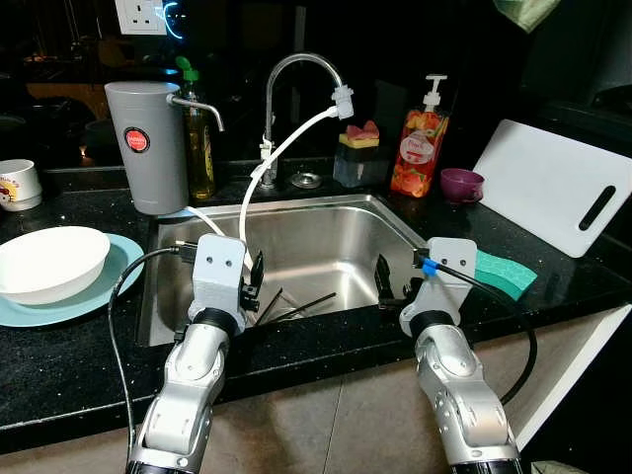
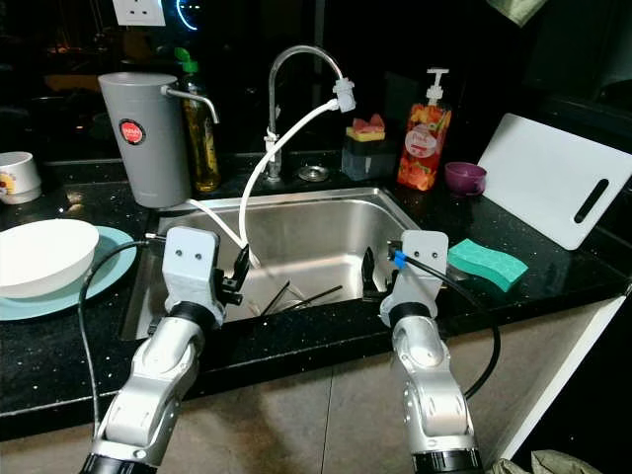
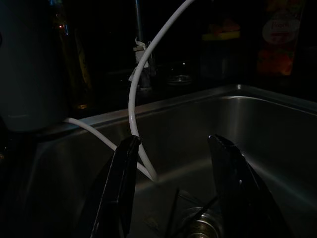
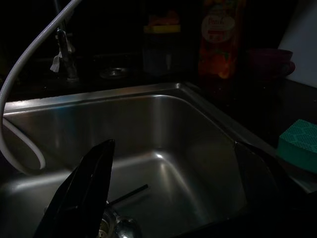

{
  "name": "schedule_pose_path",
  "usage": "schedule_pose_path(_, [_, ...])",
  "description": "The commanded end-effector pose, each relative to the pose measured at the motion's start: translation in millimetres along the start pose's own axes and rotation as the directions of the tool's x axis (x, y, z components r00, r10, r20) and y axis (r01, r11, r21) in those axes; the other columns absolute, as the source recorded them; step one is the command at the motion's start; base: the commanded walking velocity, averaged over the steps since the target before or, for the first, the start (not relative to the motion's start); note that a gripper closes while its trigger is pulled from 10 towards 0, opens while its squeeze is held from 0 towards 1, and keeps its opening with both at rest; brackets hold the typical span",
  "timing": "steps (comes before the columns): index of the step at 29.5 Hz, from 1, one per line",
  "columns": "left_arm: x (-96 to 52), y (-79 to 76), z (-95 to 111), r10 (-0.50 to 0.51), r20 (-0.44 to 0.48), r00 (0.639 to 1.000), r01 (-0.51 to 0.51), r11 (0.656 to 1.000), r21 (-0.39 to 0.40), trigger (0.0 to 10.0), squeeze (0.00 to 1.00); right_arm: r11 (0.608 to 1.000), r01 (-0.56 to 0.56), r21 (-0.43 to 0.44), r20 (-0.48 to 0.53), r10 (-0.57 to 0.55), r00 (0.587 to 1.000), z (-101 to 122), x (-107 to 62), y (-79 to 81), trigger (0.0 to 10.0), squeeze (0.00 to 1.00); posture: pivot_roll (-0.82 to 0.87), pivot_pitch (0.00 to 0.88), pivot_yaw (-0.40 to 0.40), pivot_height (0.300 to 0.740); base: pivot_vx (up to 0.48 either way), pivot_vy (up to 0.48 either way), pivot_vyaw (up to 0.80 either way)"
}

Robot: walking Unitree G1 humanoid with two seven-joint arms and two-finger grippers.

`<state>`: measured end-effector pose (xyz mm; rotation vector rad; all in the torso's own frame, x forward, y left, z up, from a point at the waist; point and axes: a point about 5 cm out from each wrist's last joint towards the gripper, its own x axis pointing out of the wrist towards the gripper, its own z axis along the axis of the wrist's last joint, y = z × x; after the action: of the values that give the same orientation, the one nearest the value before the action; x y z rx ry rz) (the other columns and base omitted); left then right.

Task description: Kitchen organization

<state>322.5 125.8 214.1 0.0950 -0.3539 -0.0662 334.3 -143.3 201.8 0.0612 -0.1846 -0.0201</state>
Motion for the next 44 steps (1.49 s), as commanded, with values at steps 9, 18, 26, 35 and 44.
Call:
schedule_pose_path(9, [-2.2, 0.1, -0.7, 0.003, -0.007, 1.0, -0.003, 1.0, 0.003, 10.0, 0.0, 1.0, -0.003, -0.002, -0.004, 0.003, 1.0, 1.1, -0.2, 1.3, 10.0, 0.0, 0.05, 0.056, -0.076, 0.74, 0.0, 0.0, 0.0])
schedule_pose_path(18, [-1.8, 0.2, -0.7, 0.003, -0.007, 1.0, -0.003, 1.0, 0.003, 10.0, 0.0, 1.0, -0.002, -0.002, -0.003, 0.002, 1.0, 1.5, 0.2, 1.2, 10.0, 0.0, 0.05, 0.055, -0.075, 0.74, 0.0, 0.0, 0.0])
schedule_pose_path(26, [-1.1, -0.4, -0.7, 0.003, -0.006, 1.0, -0.003, 1.0, 0.002, 10.0, 0.0, 1.0, -0.002, -0.002, -0.002, 0.002, 1.0, 1.8, 0.9, 0.8, 10.0, 0.0, 0.05, 0.051, -0.074, 0.74, 0.0, 0.0, 0.0])
schedule_pose_path(35, [-0.9, -0.8, -0.6, 0.003, -0.006, 1.0, -0.003, 1.0, 0.001, 10.0, 0.0, 1.0, -0.004, -0.003, 0.001, 0.004, 1.0, 2.6, 1.1, 1.0, 10.0, 0.0, 0.05, 0.05, -0.076, 0.74, 0.0, 0.0, 0.0])
schedule_pose_path(44, [-1.2, -0.6, -0.7, 0.002, -0.005, 1.0, -0.002, 1.0, 0.001, 10.0, 0.0, 1.0, -0.006, -0.003, 0.002, 0.006, 1.0, 2.7, 0.9, 1.6, 10.0, 0.0, 0.05, 0.047, -0.075, 0.74, 0.0, 0.0, 0.0])
